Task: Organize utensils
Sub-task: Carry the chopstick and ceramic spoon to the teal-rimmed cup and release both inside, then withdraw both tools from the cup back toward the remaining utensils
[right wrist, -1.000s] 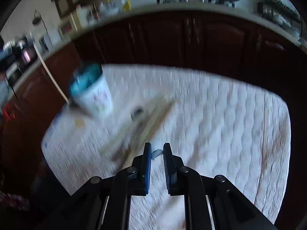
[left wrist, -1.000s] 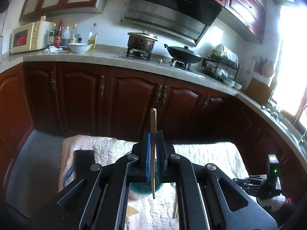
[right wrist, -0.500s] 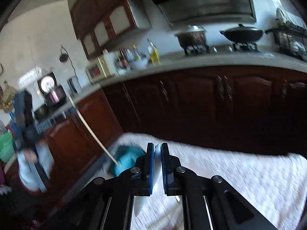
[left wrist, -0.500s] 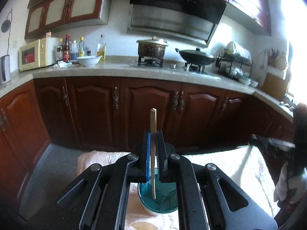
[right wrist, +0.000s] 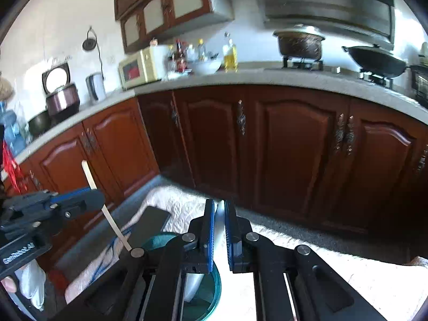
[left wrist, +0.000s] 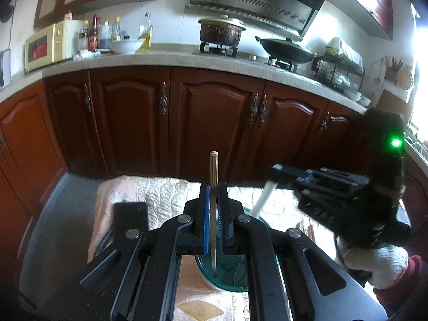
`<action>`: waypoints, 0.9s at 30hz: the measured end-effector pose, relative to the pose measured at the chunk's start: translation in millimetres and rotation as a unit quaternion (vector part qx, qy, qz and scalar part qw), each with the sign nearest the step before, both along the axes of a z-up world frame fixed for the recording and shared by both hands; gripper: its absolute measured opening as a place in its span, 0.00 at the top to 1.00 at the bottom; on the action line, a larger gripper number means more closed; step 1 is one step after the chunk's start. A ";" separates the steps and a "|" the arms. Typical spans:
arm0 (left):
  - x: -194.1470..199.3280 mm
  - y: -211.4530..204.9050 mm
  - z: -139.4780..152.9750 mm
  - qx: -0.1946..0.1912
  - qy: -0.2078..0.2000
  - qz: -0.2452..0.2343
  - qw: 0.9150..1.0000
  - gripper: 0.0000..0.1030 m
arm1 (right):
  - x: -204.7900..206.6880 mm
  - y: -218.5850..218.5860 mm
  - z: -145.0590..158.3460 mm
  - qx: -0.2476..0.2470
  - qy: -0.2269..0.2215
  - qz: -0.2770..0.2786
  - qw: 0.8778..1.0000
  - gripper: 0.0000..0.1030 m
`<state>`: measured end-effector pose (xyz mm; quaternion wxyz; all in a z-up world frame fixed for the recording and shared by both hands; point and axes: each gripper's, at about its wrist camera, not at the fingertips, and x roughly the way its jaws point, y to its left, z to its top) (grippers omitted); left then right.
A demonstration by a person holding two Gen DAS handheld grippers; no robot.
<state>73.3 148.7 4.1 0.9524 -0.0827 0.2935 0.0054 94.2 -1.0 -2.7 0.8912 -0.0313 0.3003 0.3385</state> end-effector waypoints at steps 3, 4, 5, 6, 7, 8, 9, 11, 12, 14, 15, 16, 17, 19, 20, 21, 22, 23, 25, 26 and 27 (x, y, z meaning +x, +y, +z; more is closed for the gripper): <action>2.5 -3.3 -8.8 -0.003 0.008 -0.001 1.000 0.96 | 7.0 7.7 -23.3 -0.009 0.030 0.012 0.999 0.93; 3.2 -4.0 -11.6 -0.003 0.011 -0.001 1.000 0.96 | 8.0 9.4 -28.8 -0.011 0.028 0.010 0.999 0.93; 3.3 -4.8 -14.8 -0.004 0.013 0.001 1.000 0.96 | 10.6 10.0 -32.8 -0.009 0.035 0.012 0.999 0.93; 3.8 -5.3 -15.8 -0.004 0.016 0.002 1.000 0.96 | 10.9 8.5 -34.1 -0.004 0.043 0.016 0.999 0.93; 4.0 -6.3 -17.0 -0.005 0.019 0.002 1.000 0.96 | 14.5 9.3 -38.4 0.000 0.059 0.024 0.998 0.93; 4.1 -7.6 -18.0 -0.006 0.020 0.003 1.000 0.96 | 16.1 9.8 -40.8 -0.003 0.070 0.029 0.997 0.92; 3.2 -8.7 -18.9 -0.007 0.020 0.003 1.000 0.96 | 14.6 7.8 -42.1 -0.004 0.075 0.032 0.997 0.92; 1.2 -10.0 -19.3 -0.004 0.019 0.004 1.000 0.90 | 12.0 9.2 -47.4 -0.005 0.081 0.046 0.996 0.92; -0.3 -10.9 -19.1 -0.002 0.019 0.005 1.000 0.86 | 9.5 7.7 -48.2 -0.003 0.086 0.049 0.995 0.92; -3.1 -11.4 -18.6 -0.005 0.018 0.001 1.000 0.71 | 8.2 3.3 -48.3 0.008 0.095 0.047 0.994 0.83; -5.0 -11.9 -18.3 -0.007 0.017 0.000 1.000 0.69 | 7.7 -0.6 -48.7 0.016 0.103 0.042 0.994 0.69; -6.3 -11.9 -18.0 -0.006 0.017 0.000 1.000 0.68 | 7.6 -4.7 -49.6 0.022 0.109 0.039 0.993 0.65; -7.9 -12.3 -17.6 -0.005 0.017 0.001 1.000 0.66 | 6.8 -9.6 -50.0 0.028 0.113 0.036 0.993 0.65; -11.3 -11.9 -17.4 -0.007 0.016 0.004 1.000 0.65 | 3.2 -18.0 -49.6 0.030 0.120 0.033 0.992 0.65; -13.1 -11.8 -17.5 -0.010 0.016 0.005 1.000 0.65 | 1.1 -21.9 -50.0 0.031 0.123 0.030 0.992 0.65; -15.2 -12.1 -17.7 -0.013 0.017 0.007 1.000 0.65 | -2.1 -26.2 -49.2 0.033 0.123 0.029 0.991 0.65; -17.1 -12.5 -18.3 -0.014 0.017 0.008 1.000 0.64 | -5.4 -29.2 -48.1 0.034 0.122 0.029 0.991 0.65; -19.1 -13.5 -18.9 -0.016 0.018 0.009 1.000 0.64 | -10.7 -33.8 -46.9 0.034 0.118 0.029 0.992 0.65; -23.1 -17.3 -20.4 -0.015 0.021 0.010 1.000 0.64 | -18.9 -40.9 -44.3 0.032 0.111 0.025 0.993 0.65; -24.9 -20.1 -21.1 -0.012 0.021 0.009 1.000 0.64 | -23.6 -45.9 -43.8 0.033 0.110 0.021 0.993 0.64; -27.0 -23.7 -21.7 -0.009 0.022 0.008 1.000 0.64 | -27.4 -50.0 -42.9 0.033 0.109 0.016 0.993 0.64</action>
